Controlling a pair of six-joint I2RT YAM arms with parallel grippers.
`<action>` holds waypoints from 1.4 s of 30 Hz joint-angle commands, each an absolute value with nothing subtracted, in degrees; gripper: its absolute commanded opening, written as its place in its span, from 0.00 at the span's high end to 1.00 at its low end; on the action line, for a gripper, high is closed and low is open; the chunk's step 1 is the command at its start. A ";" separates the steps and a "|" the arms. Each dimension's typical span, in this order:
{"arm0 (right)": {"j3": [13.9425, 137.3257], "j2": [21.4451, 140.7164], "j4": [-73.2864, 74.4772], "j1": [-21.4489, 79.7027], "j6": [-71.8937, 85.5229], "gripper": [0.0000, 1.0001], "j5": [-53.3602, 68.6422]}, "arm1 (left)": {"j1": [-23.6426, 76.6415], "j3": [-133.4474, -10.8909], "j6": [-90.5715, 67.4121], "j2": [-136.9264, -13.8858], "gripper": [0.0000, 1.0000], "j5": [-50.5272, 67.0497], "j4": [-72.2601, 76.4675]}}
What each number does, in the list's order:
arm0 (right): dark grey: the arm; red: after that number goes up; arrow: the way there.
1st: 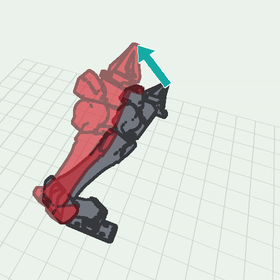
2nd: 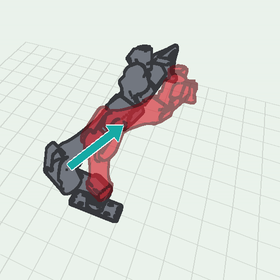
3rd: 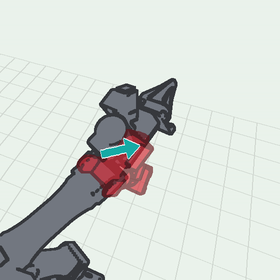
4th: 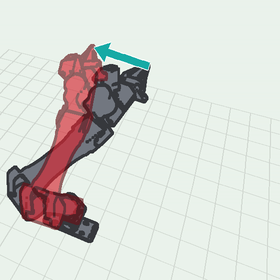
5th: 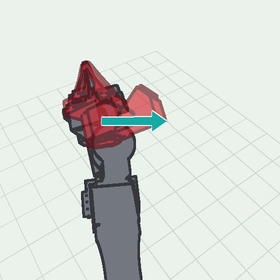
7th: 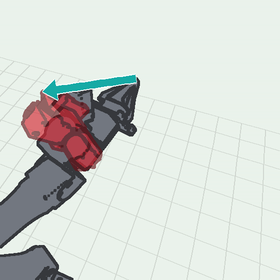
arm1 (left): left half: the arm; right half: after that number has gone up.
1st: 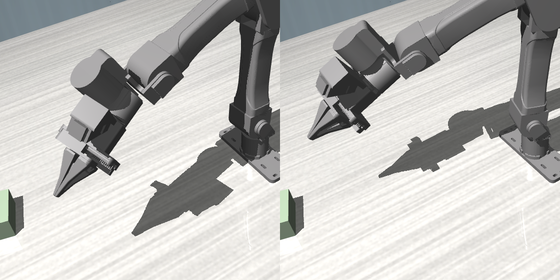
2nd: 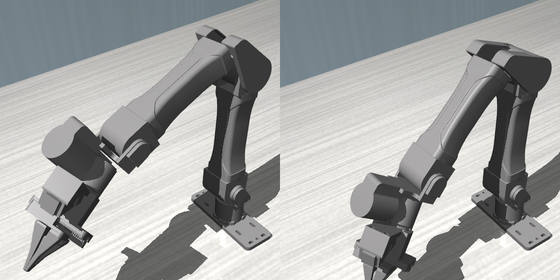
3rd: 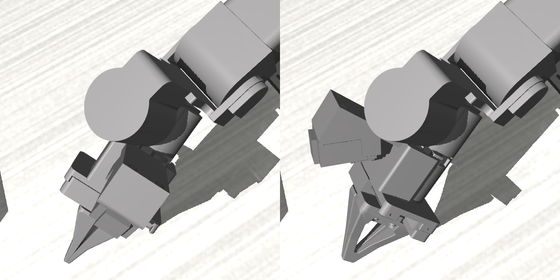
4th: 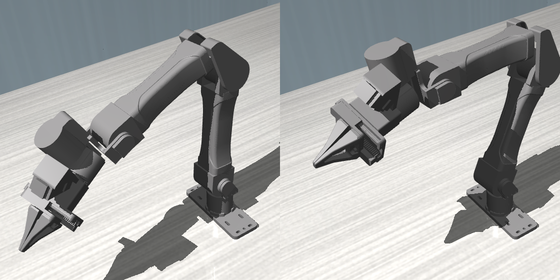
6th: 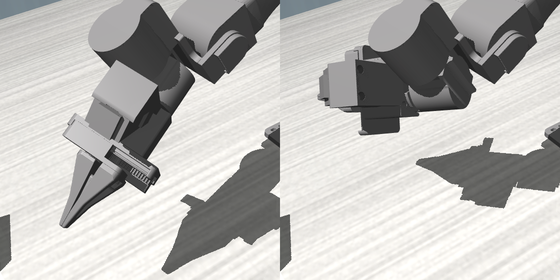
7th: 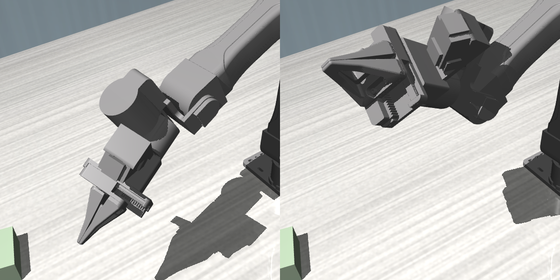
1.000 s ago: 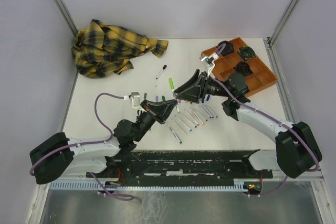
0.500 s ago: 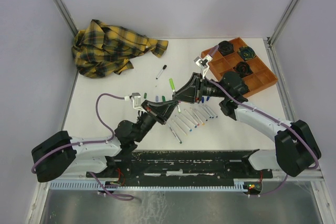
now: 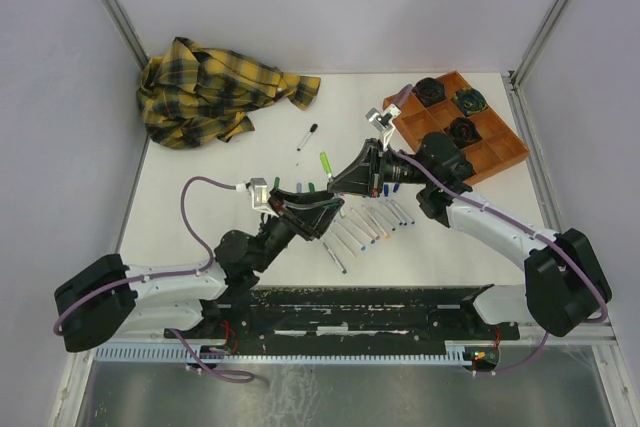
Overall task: Open the pen caps
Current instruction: Pick up the pen from the center of the board, then open the pen cap from the pen.
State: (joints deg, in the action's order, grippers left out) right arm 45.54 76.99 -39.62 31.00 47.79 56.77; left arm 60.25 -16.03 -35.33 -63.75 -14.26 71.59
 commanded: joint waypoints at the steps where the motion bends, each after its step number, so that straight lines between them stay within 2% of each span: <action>1: 48.34 76.20 -40.15 31.20 46.41 1.00 57.66 | 60.34 -16.00 -31.56 -57.56 0.36 -13.21 66.48; 7: 48.76 76.32 -37.81 31.20 44.44 1.00 57.80 | 60.13 -19.51 -29.09 -49.22 0.31 -18.33 50.13; 12: 49.04 76.60 -36.69 31.16 43.56 1.00 57.91 | 59.04 -26.43 -29.03 -47.04 0.29 -20.38 37.60; 26: 49.30 76.98 -35.15 31.20 42.46 1.00 57.80 | 56.60 -43.72 -34.87 -53.70 0.41 -25.27 16.80; 32: 49.34 76.97 -34.68 31.23 42.11 1.00 57.78 | 56.61 -47.16 -34.84 -57.23 0.53 -25.32 14.29; 37: 49.35 77.12 -34.54 31.20 41.99 1.00 57.81 | 56.55 -47.40 -34.95 -57.43 0.75 -25.10 13.97; 38: 49.28 77.16 -34.39 31.20 41.95 1.00 57.81 | 56.55 -47.52 -34.89 -57.33 0.82 -25.00 13.97; 39: 49.30 77.17 -34.34 31.20 41.76 1.00 57.77 | 56.41 -47.59 -34.77 -57.23 0.92 -24.97 14.05; 40: 49.31 77.15 -34.15 31.16 41.56 1.00 57.75 | 56.19 -47.77 -34.58 -57.10 0.96 -25.04 14.11; 42: 49.18 77.29 -33.85 31.27 41.25 1.00 57.67 | 55.09 -48.07 -34.11 -56.87 0.97 -24.87 15.00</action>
